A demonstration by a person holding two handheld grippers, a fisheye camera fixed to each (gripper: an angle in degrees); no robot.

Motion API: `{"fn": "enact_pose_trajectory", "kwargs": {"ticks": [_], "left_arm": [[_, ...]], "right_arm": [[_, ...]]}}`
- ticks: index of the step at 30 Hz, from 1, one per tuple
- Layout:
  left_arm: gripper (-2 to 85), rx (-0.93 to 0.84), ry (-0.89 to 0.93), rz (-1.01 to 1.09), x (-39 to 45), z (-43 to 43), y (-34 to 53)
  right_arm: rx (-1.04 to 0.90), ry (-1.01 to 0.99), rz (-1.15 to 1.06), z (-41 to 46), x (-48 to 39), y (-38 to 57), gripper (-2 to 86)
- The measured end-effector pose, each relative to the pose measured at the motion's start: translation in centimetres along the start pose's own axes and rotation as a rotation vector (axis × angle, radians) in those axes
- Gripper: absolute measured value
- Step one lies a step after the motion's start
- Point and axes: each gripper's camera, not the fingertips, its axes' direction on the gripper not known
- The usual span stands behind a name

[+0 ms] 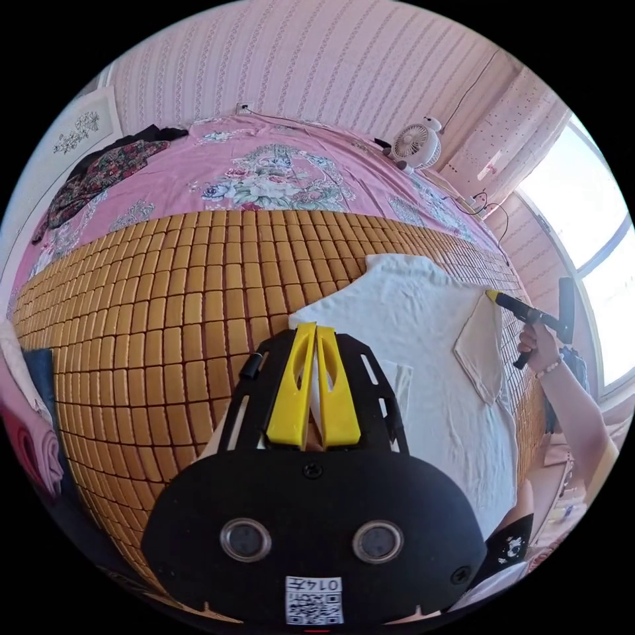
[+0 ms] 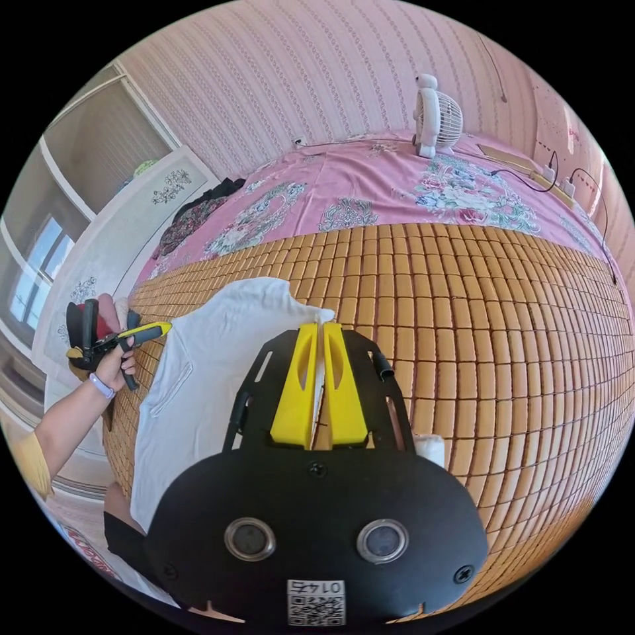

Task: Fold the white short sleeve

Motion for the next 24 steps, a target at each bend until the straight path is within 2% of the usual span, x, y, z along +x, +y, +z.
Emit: {"fn": "enact_pose_trajectory", "kwargs": {"ticks": [10, 16, 19, 21, 24], "left_arm": [[-1.0, 0.163, 0.084, 0.071, 0.7, -11.2, 3.7], [-1.0, 0.254, 0.220, 0.147, 1.8, -21.2, 13.5], [-1.0, 0.198, 0.310, 0.082, 1.4, -23.5, 22.3], [-1.0, 0.119, 0.368, -0.056, 0.1, -23.0, 30.4], [-1.0, -0.006, 0.346, -0.212, -1.3, -21.4, 38.6]], "right_arm": [[0.109, -0.127, -0.138, -9.2, -2.2, 4.1, 0.6], [0.180, -0.243, -0.247, -18.1, -4.9, 12.8, 0.9], [0.096, -0.268, -0.268, -20.7, -5.7, 20.1, 1.6], [-0.025, -0.254, -0.239, -20.3, -5.8, 24.9, 2.4], [-0.212, -0.172, -0.120, -18.2, -5.0, 31.9, 5.5]]}}
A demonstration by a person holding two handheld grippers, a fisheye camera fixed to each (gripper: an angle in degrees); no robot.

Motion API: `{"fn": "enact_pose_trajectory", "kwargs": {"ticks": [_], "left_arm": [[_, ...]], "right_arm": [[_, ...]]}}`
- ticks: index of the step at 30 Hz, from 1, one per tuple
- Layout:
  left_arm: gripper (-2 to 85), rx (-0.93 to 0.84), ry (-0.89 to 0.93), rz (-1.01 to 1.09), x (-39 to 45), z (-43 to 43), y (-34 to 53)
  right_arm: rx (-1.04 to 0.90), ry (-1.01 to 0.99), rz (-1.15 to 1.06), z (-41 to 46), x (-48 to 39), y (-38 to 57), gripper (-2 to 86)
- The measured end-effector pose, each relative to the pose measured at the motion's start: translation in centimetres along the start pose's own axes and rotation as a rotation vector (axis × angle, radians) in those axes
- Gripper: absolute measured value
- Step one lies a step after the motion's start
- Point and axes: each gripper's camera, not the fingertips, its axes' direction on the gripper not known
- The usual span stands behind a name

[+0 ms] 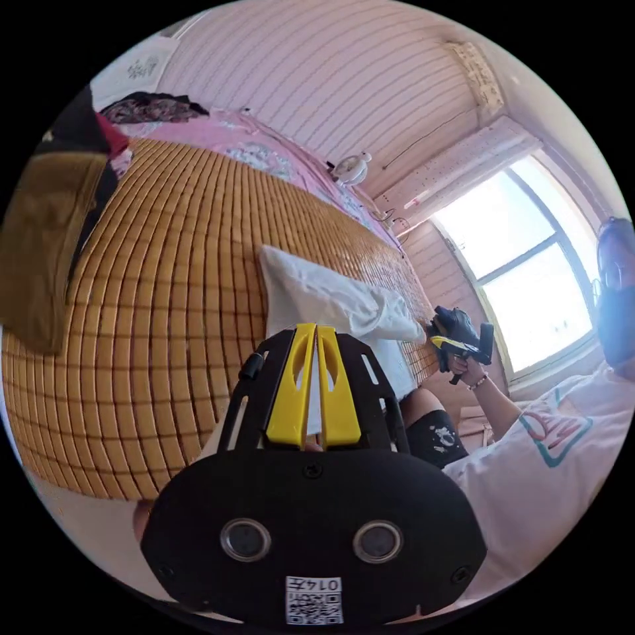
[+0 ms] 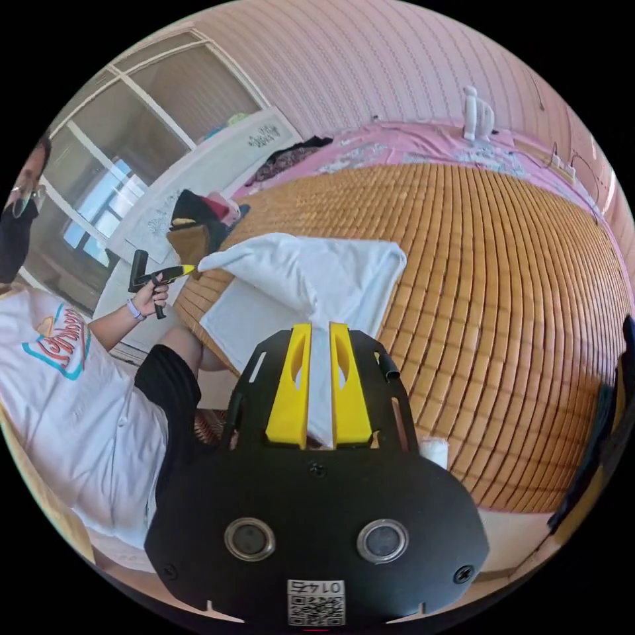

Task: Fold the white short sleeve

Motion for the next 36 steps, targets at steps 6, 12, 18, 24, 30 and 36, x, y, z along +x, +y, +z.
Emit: {"fn": "enact_pose_trajectory", "kwargs": {"ticks": [6, 12, 18, 24, 30, 36], "left_arm": [[-0.9, -0.095, -0.058, 0.105, 2.5, 1.0, 3.5], [-0.1, -0.158, 0.033, 0.279, 8.4, 7.7, 0.9], [4.2, -0.307, -0.017, 0.267, 10.0, 16.0, -0.3], [-0.7, -0.388, -0.101, 0.444, 11.9, 15.8, 2.6], [-0.9, -0.470, 0.009, 0.485, 12.0, 13.1, 7.5], [0.7, -0.314, 0.013, 0.505, 13.7, 13.7, 6.1]], "right_arm": [[-0.010, -0.014, 0.011, 2.0, -2.4, 2.5, 7.4], [0.000, -0.056, -0.089, 7.3, -6.5, -2.2, 9.5], [-0.105, -0.020, -0.072, 13.4, -7.7, -5.5, 5.6], [-0.104, -0.083, -0.196, 11.8, -8.9, -3.8, 0.8], [-0.222, -0.117, -0.341, 10.1, -11.5, 0.3, 3.0], [-0.189, -0.039, -0.308, 12.1, -13.4, -1.7, 6.7]]}}
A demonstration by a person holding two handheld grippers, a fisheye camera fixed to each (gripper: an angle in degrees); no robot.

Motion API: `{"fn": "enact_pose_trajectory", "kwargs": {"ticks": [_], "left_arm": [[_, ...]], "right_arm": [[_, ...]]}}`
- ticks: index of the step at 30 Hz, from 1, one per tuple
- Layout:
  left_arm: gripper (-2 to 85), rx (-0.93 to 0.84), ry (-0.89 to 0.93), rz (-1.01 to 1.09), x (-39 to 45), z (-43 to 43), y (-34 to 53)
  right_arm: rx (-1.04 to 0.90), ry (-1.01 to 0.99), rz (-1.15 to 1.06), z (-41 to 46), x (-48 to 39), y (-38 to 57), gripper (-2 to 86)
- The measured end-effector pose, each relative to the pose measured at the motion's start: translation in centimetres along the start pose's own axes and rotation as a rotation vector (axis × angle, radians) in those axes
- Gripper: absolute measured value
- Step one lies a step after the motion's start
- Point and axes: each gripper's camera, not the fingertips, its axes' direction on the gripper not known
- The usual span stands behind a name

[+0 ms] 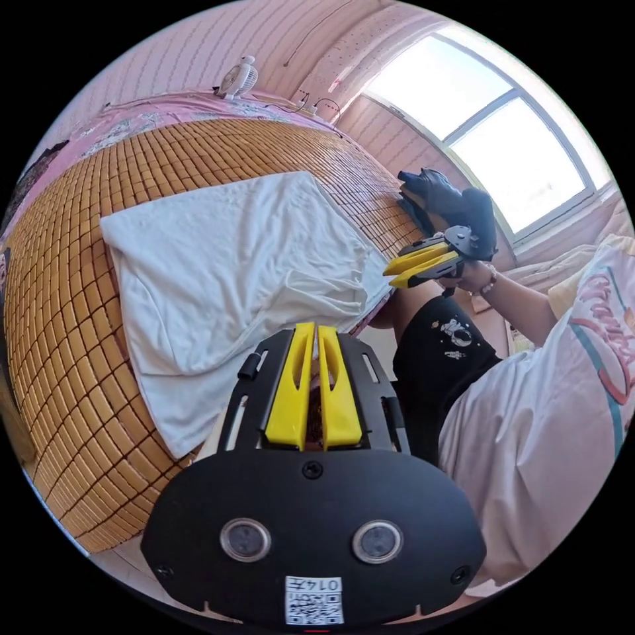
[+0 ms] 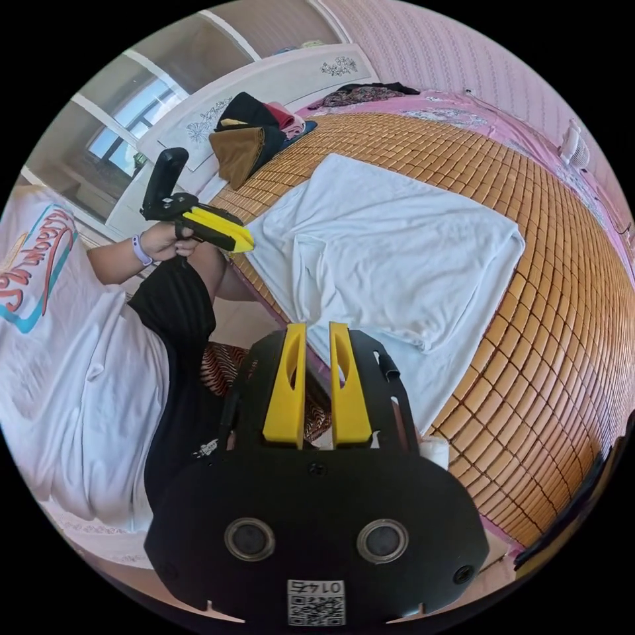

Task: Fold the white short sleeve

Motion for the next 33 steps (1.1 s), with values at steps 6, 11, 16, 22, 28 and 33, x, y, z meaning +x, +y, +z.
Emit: {"fn": "enact_pose_trajectory", "kwargs": {"ticks": [6, 11, 16, 22, 28, 33], "left_arm": [[4.6, -0.075, -0.108, 0.064, 0.8, 4.1, -4.7], [3.3, -0.175, -0.112, 0.017, -0.2, 7.2, -4.3], [-0.5, -0.303, -0.028, 0.037, 0.2, 8.6, -2.5], [-1.0, -0.315, 0.084, 0.014, 0.8, 9.3, 1.5], [-1.0, -0.133, 0.048, 0.089, 2.8, 6.0, 1.2], [-1.0, -0.053, -0.018, 0.182, 4.9, 9.6, -1.8]], "right_arm": [[-0.089, 0.062, -0.036, 4.7, -2.1, -5.0, 8.0], [-0.245, 0.259, -0.145, 7.8, -5.1, -6.6, 0.2], [-0.286, 0.176, -0.162, 8.2, -5.9, -7.2, -0.6], [-0.322, 0.057, -0.191, 8.0, -6.0, -7.1, 0.0], [-0.201, 0.029, -0.138, 4.7, -4.8, -10.7, 0.5], [-0.109, 0.195, -0.136, 6.0, -2.9, -19.4, -0.1]]}}
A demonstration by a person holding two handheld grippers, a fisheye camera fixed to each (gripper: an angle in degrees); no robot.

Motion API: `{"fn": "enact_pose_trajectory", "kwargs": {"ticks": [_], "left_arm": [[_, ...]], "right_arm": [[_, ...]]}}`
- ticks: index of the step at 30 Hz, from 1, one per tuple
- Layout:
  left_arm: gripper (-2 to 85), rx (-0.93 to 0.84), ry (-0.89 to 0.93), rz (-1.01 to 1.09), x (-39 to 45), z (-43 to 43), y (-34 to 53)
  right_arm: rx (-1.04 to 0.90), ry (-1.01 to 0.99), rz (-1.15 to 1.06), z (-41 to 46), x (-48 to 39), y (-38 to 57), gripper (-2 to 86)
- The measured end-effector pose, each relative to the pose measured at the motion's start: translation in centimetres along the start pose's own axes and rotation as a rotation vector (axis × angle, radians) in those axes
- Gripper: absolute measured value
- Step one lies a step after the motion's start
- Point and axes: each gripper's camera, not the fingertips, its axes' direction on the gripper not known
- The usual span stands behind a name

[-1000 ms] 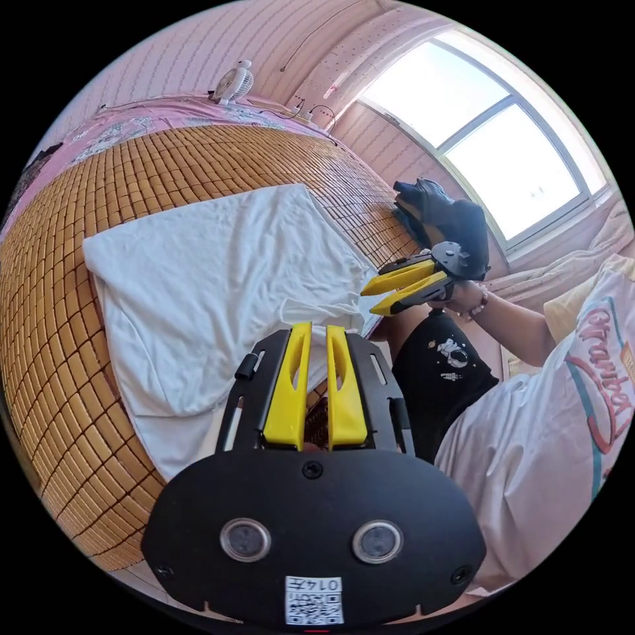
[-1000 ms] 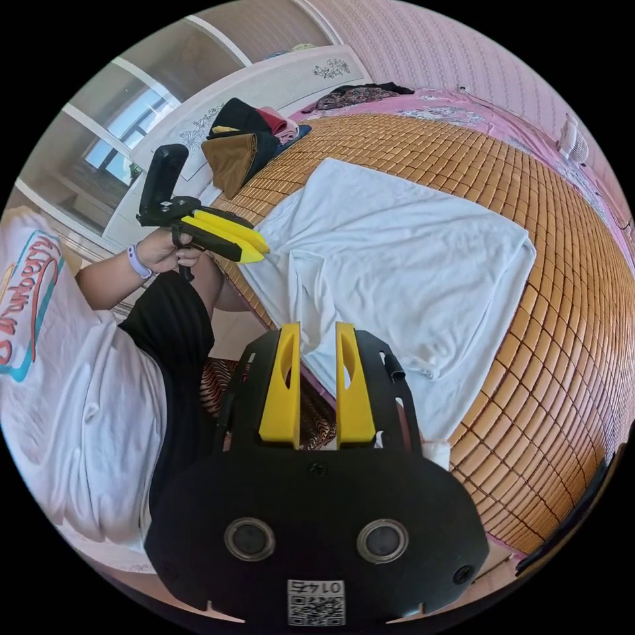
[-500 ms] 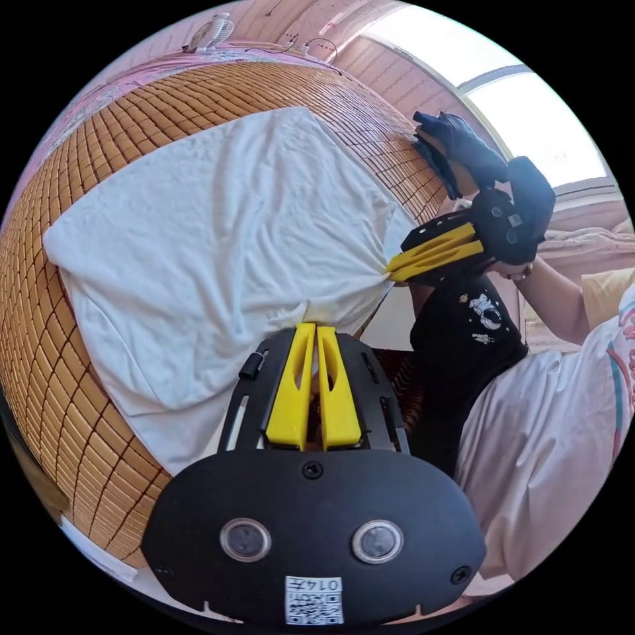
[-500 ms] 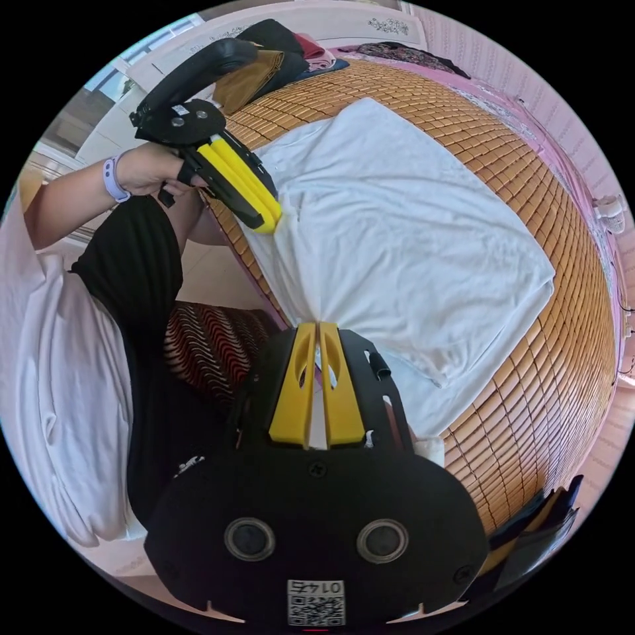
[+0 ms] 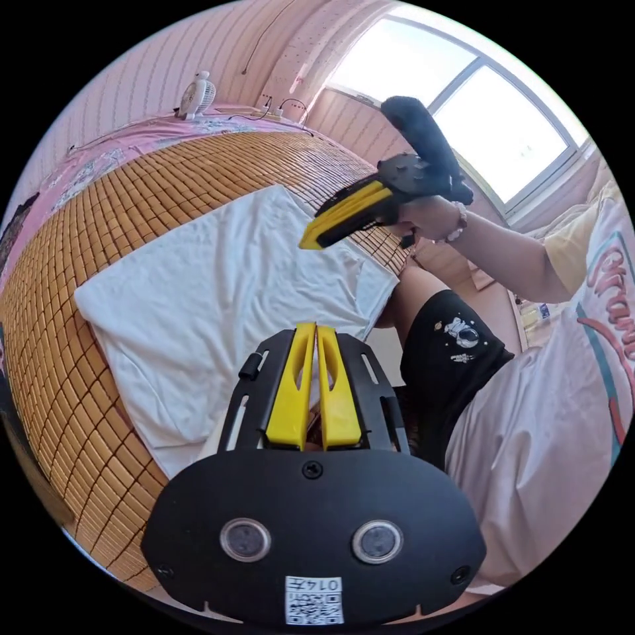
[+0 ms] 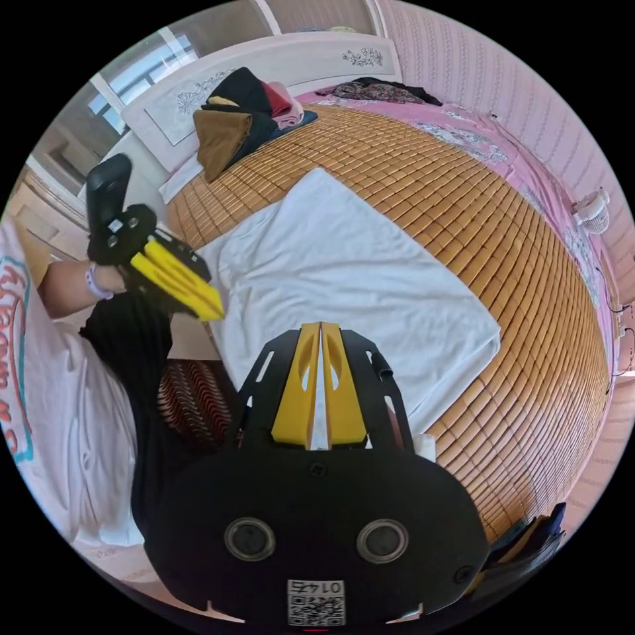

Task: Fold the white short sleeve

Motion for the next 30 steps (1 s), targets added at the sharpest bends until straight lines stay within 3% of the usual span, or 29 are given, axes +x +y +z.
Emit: {"fn": "enact_pose_trajectory", "kwargs": {"ticks": [4, 5, 10, 19, 24, 30], "left_arm": [[-1.0, -0.145, 0.018, 0.050, 1.9, 5.1, 0.0], [-1.0, -0.194, -0.012, 0.060, 2.5, 6.6, 0.5], [-1.0, -0.128, -0.049, 0.034, 3.7, 7.5, 1.9], [-1.0, -0.110, -0.079, 0.072, 5.5, 9.1, 3.1], [-0.8, -0.131, -0.092, 0.097, 6.8, 9.8, 4.0], [2.2, -0.082, 0.027, 0.234, 9.4, 8.7, 4.2]], "right_arm": [[-0.095, 0.133, -0.033, 3.7, 0.9, -7.7, -0.3], [-0.201, 0.150, -0.060, 6.0, 1.2, -9.1, -0.3], [-0.434, 0.098, -0.168, 7.5, 2.4, -12.9, -0.4], [-0.529, 0.167, -0.162, 8.2, 5.4, -16.7, -0.4], [-0.417, 0.163, -0.069, 7.5, 7.5, -15.4, -0.3], [-0.032, 0.003, 0.164, -2.8, 10.4, -2.1, 0.4]]}}
